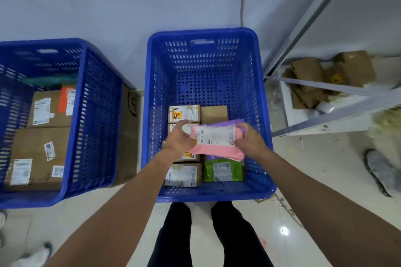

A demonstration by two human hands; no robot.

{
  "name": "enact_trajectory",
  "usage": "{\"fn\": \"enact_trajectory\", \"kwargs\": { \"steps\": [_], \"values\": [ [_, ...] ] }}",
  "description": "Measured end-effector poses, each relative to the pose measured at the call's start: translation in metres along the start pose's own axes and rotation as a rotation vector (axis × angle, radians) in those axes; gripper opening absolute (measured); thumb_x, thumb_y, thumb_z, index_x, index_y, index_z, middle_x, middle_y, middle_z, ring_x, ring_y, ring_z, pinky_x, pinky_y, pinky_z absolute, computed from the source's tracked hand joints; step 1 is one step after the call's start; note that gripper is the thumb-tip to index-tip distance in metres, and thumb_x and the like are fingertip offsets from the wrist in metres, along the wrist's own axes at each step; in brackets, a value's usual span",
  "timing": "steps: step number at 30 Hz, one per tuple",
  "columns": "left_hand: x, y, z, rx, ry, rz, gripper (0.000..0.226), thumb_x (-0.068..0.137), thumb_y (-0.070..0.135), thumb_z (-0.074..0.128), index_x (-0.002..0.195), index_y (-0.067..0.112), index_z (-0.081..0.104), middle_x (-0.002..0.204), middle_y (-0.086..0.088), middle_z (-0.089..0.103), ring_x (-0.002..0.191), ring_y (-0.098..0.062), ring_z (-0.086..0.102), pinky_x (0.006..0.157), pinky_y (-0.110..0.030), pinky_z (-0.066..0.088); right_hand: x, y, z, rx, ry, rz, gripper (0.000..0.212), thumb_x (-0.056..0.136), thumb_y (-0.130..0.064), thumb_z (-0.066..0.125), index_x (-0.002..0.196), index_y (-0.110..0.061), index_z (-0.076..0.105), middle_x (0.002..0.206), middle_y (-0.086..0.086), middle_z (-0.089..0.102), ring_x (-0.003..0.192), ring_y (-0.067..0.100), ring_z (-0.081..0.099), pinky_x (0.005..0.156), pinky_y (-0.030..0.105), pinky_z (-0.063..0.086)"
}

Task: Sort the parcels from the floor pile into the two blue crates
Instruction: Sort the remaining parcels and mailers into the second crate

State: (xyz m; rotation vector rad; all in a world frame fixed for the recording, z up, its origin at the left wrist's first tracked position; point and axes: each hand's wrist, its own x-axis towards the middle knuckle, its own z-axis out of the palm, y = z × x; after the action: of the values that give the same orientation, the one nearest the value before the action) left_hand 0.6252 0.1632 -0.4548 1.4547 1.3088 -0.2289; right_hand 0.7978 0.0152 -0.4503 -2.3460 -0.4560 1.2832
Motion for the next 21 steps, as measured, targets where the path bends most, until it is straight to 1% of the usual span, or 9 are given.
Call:
{"fn": "enact_trajectory", "kwargs": {
  "steps": [2,4,6,9,11,13,17,19,21],
  "values": [
    [0.009,-0.007,0.010,0.082,-0.054,0.001,0.083,0.080,-0.005,0.069,0.150,0.025,0.038,0.088,-0.008,0.072,0.087,-0.027,0.069,0.072,-0.035,0.056,0.004,0.009,0.004,-0.081,0.018,0.003,0.054,0.087,-0.008,0.055,0.137,-0.025,0.044,0.121,0.013,0.063,0.107,0.033,0.061,0.088,0.042,0.053],
    [0.014,-0.012,0.020,0.159,-0.123,0.003,0.084,0.078,-0.005,0.070,0.152,0.021,0.039,0.108,-0.011,0.072,0.102,-0.027,0.069,0.086,-0.037,0.058,0.007,0.019,0.009,-0.170,0.026,0.008,0.059,0.089,-0.010,0.055,0.143,-0.027,0.038,0.122,0.014,0.062,0.109,0.035,0.060,0.088,0.043,0.052],
    [0.016,-0.016,0.031,0.248,-0.165,0.017,0.077,0.079,-0.004,0.072,0.148,0.018,0.046,0.121,-0.010,0.068,0.111,-0.024,0.065,0.092,-0.032,0.055,0.007,0.031,0.016,-0.247,0.019,0.017,0.064,0.091,-0.017,0.055,0.148,-0.029,0.030,0.124,0.015,0.062,0.108,0.035,0.060,0.087,0.042,0.053],
    [0.024,-0.023,0.047,0.430,-0.179,0.075,0.061,0.079,0.002,0.072,0.136,0.014,0.056,0.125,-0.008,0.065,0.114,-0.023,0.062,0.084,-0.028,0.051,0.008,0.049,0.028,-0.306,-0.006,0.052,0.067,0.094,-0.024,0.052,0.153,-0.027,0.021,0.126,0.016,0.061,0.109,0.036,0.060,0.082,0.036,0.050],
    [0.030,-0.031,0.061,0.485,-0.176,0.099,0.054,0.080,0.004,0.070,0.131,0.014,0.057,0.126,-0.009,0.064,0.115,-0.025,0.060,0.082,-0.030,0.051,0.008,0.060,0.039,-0.292,-0.036,0.087,0.071,0.095,-0.027,0.050,0.156,-0.024,0.013,0.128,0.018,0.059,0.109,0.037,0.060,0.081,0.035,0.047],
    [0.034,-0.039,0.075,0.514,-0.167,0.085,0.049,0.083,0.004,0.069,0.130,0.013,0.057,0.126,-0.010,0.063,0.117,-0.028,0.059,0.089,-0.035,0.054,0.011,0.072,0.049,-0.265,-0.066,0.134,0.078,0.095,-0.029,0.049,0.158,-0.024,0.004,0.133,0.020,0.055,0.113,0.038,0.059,0.085,0.037,0.047],
    [0.045,-0.056,0.101,0.587,-0.220,0.068,0.039,0.089,0.011,0.064,0.127,0.016,0.060,0.121,-0.003,0.063,0.113,-0.028,0.060,0.091,-0.036,0.053,0.023,0.091,0.061,-0.223,-0.099,0.182,0.077,0.098,-0.028,0.047,0.158,-0.018,0.000,0.144,0.020,0.046,0.123,0.038,0.053,0.094,0.037,0.045],
    [0.052,-0.067,0.109,0.613,-0.260,0.070,0.035,0.088,0.018,0.063,0.123,0.020,0.062,0.119,-0.002,0.067,0.104,-0.026,0.063,0.086,-0.038,0.055,0.029,0.099,0.064,-0.215,-0.121,0.206,0.078,0.099,-0.027,0.046,0.158,-0.017,-0.003,0.151,0.019,0.040,0.128,0.038,0.049,0.099,0.037,0.044],
    [0.058,-0.074,0.116,0.655,-0.299,0.081,0.027,0.088,0.020,0.060,0.114,0.018,0.066,0.108,-0.004,0.068,0.094,-0.025,0.064,0.076,-0.035,0.054,0.033,0.106,0.066,-0.211,-0.141,0.239,0.080,0.099,-0.029,0.045,0.159,-0.017,-0.007,0.155,0.017,0.034,0.131,0.037,0.046,0.103,0.038,0.043]
  ]
}}
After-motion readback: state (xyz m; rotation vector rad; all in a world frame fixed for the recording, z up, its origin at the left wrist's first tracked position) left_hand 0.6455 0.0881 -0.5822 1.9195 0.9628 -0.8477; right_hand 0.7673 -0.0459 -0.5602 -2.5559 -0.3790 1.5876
